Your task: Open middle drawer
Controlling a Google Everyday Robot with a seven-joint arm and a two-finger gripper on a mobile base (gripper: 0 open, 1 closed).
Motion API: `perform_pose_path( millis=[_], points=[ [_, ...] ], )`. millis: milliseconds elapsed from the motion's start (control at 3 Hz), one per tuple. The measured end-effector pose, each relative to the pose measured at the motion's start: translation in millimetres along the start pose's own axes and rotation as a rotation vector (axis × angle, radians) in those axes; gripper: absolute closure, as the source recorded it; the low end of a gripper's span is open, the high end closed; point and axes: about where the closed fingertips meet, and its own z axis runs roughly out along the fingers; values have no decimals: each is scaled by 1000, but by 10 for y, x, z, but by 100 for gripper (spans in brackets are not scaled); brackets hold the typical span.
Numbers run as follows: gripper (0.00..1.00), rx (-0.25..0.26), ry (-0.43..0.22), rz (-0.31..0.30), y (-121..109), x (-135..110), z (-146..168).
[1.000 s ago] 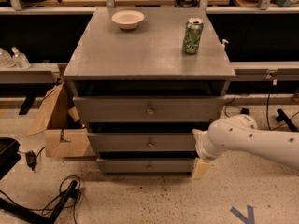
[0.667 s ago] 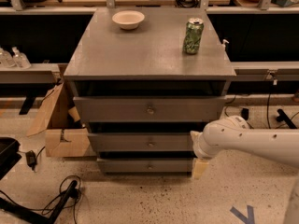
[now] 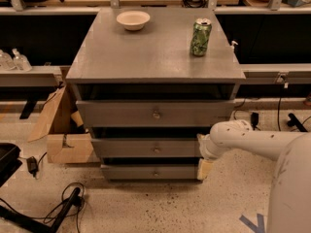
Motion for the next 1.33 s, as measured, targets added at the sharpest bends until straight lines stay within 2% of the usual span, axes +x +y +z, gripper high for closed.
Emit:
perform_pose_path(
  millis=[333,1000,1333],
  points=[
    [0,-3,28,-19,-29,-84,57],
    [0,11,87,-51,-380,-277,495],
    [18,-7,122,-47,-473,-265,710]
  ],
)
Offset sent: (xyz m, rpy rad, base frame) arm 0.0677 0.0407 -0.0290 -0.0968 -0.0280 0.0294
